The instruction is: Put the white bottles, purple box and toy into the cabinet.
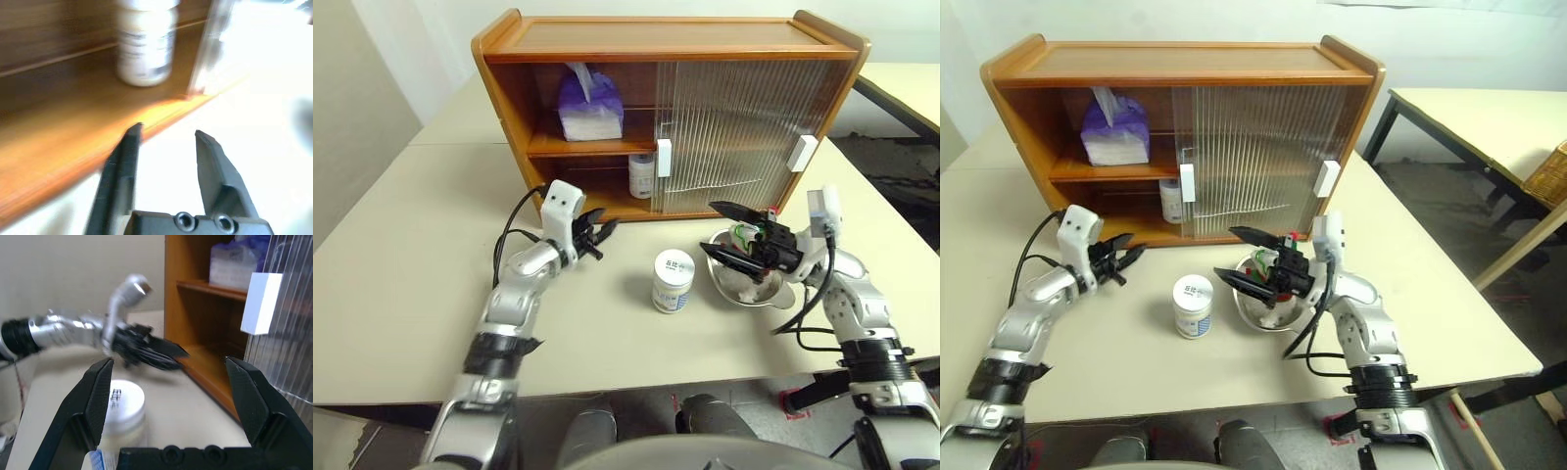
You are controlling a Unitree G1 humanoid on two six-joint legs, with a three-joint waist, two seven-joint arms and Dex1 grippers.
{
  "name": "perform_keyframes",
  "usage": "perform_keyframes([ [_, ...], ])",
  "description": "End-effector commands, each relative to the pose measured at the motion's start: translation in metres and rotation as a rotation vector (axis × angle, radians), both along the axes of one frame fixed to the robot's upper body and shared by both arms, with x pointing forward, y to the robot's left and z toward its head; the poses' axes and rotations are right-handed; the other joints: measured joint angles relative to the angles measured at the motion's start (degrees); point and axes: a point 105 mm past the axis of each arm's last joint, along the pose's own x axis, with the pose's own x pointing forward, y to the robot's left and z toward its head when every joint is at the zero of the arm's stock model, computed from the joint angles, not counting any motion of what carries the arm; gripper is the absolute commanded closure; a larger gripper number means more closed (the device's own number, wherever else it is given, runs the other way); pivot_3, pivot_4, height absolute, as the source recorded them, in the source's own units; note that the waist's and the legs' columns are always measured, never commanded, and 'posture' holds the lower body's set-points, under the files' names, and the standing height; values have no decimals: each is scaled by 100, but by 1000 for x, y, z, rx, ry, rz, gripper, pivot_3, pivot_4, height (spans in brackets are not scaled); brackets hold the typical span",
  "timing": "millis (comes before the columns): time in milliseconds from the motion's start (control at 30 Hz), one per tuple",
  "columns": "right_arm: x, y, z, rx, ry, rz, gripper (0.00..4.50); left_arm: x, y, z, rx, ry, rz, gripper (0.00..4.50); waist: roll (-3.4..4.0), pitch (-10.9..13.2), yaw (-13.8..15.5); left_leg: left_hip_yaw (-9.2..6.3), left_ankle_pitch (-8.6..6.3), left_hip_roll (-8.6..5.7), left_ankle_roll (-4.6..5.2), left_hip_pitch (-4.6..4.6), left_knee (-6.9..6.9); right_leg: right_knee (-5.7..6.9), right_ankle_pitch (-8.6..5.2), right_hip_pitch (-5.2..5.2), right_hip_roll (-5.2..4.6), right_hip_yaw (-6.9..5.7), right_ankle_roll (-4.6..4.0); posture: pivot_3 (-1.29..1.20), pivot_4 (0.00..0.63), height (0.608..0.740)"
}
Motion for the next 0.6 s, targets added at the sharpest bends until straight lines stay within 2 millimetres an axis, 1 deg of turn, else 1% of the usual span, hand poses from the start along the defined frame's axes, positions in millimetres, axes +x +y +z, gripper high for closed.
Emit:
perform_keyframes([
  [33, 1, -6, 2, -16, -6, 20, 0, -23, 6, 16, -70, 7, -153, 1078, 2, -2, 25, -1, 0, 4, -1, 2, -2, 5, 1, -3, 1, -4, -5, -76, 0, 740],
  [67, 1, -7, 2, -18, -6, 21, 0, -31, 10, 15, -59, 23, -201, 742, 6, -4, 38, -2, 1, 9, -4, 4, -6, 7, 2, -4, 2, -9, -13, -73, 0, 740],
  [133, 2, -8, 3, -16, -8, 18, 0, -47, 14, 5, 13, 58, -309, 32, 20, -13, 48, -2, -2, 18, -10, 8, -18, 9, 6, -10, 3, -14, -29, -73, 0, 740],
  [200, 3, -8, 3, -18, -9, 12, 0, -63, 12, -2, 31, 106, -418, 32, 25, -16, 51, -2, -5, 24, -15, 7, -23, 9, 10, -20, 4, -18, -39, -78, 0, 740],
  [267, 3, -8, 2, -25, -10, 5, 0, -77, 5, -6, 8, 152, -514, 32, 30, -19, 60, -2, -9, 32, -22, 3, -25, 9, 16, -40, 4, -22, -50, -79, 0, 740],
  [333, 3, -9, 2, -26, -10, -1, 0, -83, -2, -11, 6, 180, -578, 32, 33, -21, 74, -2, -10, 40, -23, 0, -25, 8, 16, -67, 3, -29, -57, -82, 0, 740],
  [367, 4, -9, 2, -26, -11, -4, 0, -84, -5, -13, 9, 190, -598, 32, 35, -22, 76, -2, -10, 42, -23, -1, -25, 8, 18, -69, 3, -30, -60, -82, 0, 740],
  [467, 4, -12, 3, -28, -15, -14, 0, -78, -19, -20, 18, 194, -636, 32, 41, -25, 76, -2, -10, 50, -23, -7, -24, 9, 23, -74, 3, -41, -68, -92, 0, 740],
  [533, 4, -13, 4, -30, -19, -20, 0, -74, -31, -21, -25, 204, -653, 32, 54, -34, 74, -2, -10, 51, -23, -8, -22, 9, 25, -71, 4, -46, -71, -92, 0, 740],
  [600, 4, -14, 5, -30, -22, -25, 0, -70, -37, -23, -45, 213, -667, 32, 60, -39, 66, 2, -10, 51, -22, -16, -20, 9, 26, -52, 4, -45, -70, -111, 0, 740],
])
